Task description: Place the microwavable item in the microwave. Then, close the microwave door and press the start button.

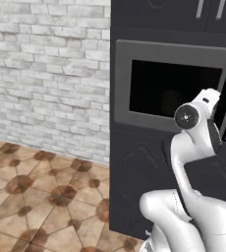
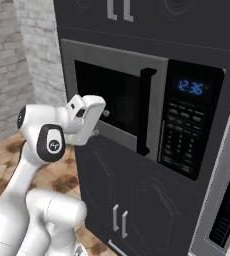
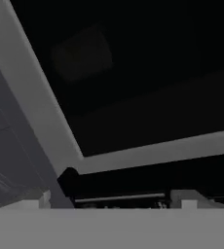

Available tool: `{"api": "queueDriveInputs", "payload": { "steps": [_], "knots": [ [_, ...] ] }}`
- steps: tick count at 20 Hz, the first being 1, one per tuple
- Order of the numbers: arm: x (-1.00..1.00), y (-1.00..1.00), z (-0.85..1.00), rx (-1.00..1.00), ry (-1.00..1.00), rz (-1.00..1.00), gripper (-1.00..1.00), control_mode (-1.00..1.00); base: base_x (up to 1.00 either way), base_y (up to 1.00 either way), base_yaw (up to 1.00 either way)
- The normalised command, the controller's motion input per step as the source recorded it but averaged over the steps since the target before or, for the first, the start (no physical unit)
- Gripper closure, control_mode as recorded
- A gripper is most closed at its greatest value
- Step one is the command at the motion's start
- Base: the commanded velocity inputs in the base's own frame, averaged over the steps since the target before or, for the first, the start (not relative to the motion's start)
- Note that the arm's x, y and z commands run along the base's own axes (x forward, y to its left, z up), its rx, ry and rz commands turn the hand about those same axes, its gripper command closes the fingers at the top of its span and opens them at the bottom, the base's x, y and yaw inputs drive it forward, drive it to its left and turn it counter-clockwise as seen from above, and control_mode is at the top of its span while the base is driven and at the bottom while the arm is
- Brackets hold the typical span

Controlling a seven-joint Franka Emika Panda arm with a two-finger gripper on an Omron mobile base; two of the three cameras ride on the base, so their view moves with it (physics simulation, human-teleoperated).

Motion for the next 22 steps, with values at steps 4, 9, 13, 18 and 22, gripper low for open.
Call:
{"api": "queueDriveInputs", "payload": {
  "steps": [4,9,13,18,22],
  "knots": [
    [-1.00,-0.13,0.05,0.18,0.10,0.05,-1.00,-1.00,0.00,0.00,0.00],
    [-1.00,-0.63,0.00,0.26,0.04,0.12,-1.00,-1.00,0.00,0.00,0.00],
    [-0.99,-0.70,-0.02,0.28,0.00,0.18,-1.00,-1.00,0.00,0.00,0.00],
    [-0.45,-0.50,-0.35,0.23,0.00,0.25,-1.00,-1.00,0.00,0.00,0.00],
    [0.01,-0.13,-0.43,0.13,-0.07,0.26,-1.00,-1.00,0.00,0.00,0.00]
  ]
}}
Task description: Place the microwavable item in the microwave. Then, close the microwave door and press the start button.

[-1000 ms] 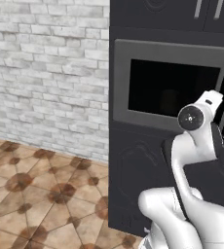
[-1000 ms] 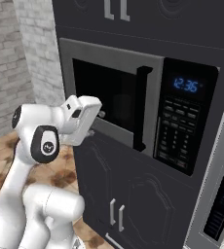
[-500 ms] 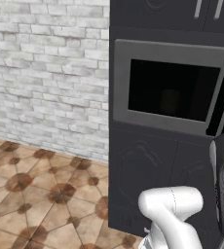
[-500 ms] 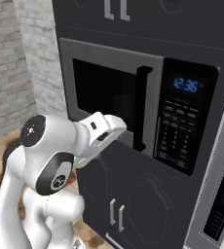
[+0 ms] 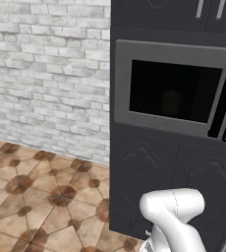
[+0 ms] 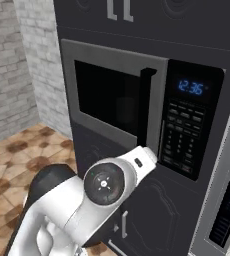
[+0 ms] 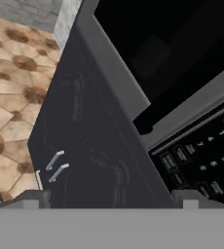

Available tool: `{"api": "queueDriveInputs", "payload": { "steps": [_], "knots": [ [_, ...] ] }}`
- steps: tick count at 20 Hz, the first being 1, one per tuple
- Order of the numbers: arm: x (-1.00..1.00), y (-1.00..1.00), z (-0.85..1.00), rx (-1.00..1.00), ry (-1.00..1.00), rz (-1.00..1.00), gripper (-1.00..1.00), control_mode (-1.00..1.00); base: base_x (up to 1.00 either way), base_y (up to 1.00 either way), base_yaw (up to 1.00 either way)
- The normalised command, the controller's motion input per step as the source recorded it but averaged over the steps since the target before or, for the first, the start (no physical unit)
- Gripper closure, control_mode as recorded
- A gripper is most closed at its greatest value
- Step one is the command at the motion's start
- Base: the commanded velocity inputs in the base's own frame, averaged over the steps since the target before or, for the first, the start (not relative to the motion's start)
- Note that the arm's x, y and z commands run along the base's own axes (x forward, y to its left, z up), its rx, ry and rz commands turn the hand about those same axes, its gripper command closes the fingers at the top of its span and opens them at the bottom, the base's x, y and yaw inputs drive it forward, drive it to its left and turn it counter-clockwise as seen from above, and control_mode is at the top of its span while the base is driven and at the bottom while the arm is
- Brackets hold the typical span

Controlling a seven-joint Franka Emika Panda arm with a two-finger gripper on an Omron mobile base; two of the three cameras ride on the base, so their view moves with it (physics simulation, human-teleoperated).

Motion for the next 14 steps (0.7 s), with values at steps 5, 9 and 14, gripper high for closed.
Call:
{"api": "queueDriveInputs", "payload": {
  "steps": [5,9,14],
  "knots": [
    [0.35,0.03,-0.19,0.06,-0.04,0.22,-1.00,-1.00,0.00,0.00,0.00],
    [0.40,0.09,-0.20,0.02,0.00,0.20,-1.00,-1.00,0.00,0.00,0.00],
    [0.25,0.07,-0.21,0.00,0.00,0.08,-1.00,-1.00,0.00,0.00,0.00]
  ]
}}
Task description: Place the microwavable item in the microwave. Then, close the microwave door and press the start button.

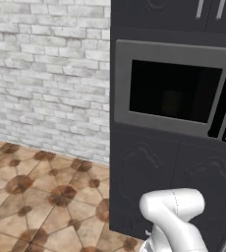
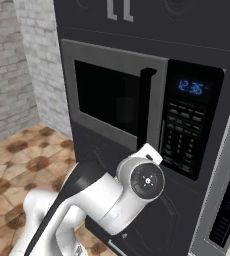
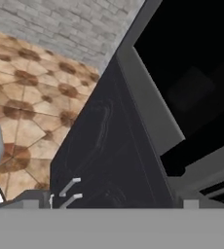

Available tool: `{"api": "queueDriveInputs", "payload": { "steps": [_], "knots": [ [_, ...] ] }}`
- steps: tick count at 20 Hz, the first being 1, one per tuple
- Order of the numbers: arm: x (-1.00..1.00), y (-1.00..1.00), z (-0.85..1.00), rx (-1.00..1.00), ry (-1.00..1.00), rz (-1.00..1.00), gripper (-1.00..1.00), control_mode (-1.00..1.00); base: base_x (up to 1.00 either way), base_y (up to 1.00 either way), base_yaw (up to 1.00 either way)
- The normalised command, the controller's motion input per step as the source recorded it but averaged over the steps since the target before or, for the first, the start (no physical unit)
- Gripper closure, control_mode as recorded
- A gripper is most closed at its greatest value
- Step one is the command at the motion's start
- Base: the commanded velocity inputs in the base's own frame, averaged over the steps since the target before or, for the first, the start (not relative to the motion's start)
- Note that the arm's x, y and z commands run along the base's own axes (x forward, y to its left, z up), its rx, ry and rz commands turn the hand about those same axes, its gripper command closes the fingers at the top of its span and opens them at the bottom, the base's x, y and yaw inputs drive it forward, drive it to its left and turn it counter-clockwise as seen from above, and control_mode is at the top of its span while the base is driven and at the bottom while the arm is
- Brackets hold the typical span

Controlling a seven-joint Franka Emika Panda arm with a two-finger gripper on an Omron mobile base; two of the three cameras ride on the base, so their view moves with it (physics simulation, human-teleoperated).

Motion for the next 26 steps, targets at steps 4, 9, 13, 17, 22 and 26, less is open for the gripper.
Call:
{"api": "queueDriveInputs", "payload": {
  "steps": [4,9,13,17,22,26],
  "knots": [
    [0.15,0.03,-0.27,0.00,0.00,-0.03,-1.00,-1.00,0.00,0.00,0.00],
    [0.22,0.09,-0.18,0.00,0.00,-0.10,-1.00,-1.00,0.00,0.00,0.00],
    [0.22,0.01,-0.16,0.00,0.00,-0.15,-1.00,-1.00,0.00,0.00,0.00],
    [0.20,0.00,-0.18,0.00,0.00,-0.13,-1.00,-1.00,0.00,0.00,0.00],
    [0.25,-0.01,-0.22,0.00,0.01,-0.05,-1.00,-1.00,0.00,0.00,0.00],
    [0.25,-0.03,-0.16,0.00,0.00,0.00,-1.00,-1.00,0.00,0.00,0.00]
  ]
}}
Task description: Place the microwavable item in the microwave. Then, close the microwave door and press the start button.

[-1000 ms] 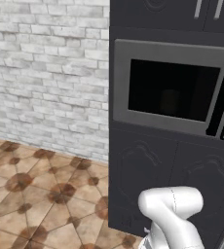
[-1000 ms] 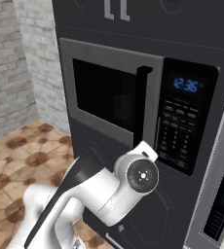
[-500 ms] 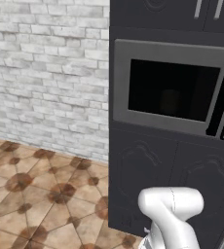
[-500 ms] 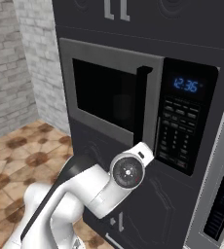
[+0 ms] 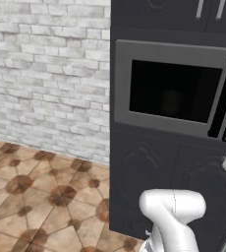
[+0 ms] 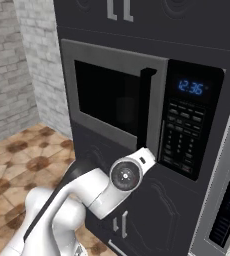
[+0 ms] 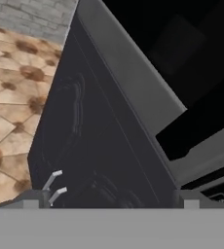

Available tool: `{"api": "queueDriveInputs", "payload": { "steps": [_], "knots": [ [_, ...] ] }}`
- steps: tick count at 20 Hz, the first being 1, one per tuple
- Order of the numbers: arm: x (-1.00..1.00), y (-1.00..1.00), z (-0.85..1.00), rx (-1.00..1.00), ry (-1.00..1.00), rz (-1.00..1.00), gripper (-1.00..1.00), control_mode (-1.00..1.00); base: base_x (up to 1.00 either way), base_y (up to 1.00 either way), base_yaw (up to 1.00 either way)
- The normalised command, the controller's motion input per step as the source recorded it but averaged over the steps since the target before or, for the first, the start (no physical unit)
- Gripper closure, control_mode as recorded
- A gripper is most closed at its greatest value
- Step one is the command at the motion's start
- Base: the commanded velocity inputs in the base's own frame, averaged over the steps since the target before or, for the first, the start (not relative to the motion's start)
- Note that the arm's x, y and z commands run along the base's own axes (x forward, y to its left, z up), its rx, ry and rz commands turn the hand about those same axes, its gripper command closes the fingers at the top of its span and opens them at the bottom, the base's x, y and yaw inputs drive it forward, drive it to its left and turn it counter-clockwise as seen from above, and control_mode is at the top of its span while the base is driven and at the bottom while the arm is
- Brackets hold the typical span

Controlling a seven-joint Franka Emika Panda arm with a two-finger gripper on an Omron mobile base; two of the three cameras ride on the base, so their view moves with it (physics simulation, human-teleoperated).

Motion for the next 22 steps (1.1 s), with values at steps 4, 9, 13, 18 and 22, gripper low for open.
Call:
{"api": "queueDriveInputs", "payload": {
  "steps": [4,9,13,18,22],
  "knots": [
    [0.14,-0.19,-0.11,0.03,0.00,0.00,-1.00,-1.00,0.00,0.00,0.00],
    [0.01,-0.32,-0.07,0.07,-0.02,0.03,-1.00,-1.00,0.00,0.00,0.00],
    [0.05,-0.23,-0.12,0.08,0.00,0.07,-1.00,-1.00,0.00,0.00,0.00],
    [0.15,-0.10,-0.13,0.08,0.00,0.06,-1.00,-1.00,0.00,0.00,0.00],
    [0.21,-0.06,-0.10,0.06,0.00,0.02,-1.00,-1.00,0.00,0.00,0.00]
  ]
}}
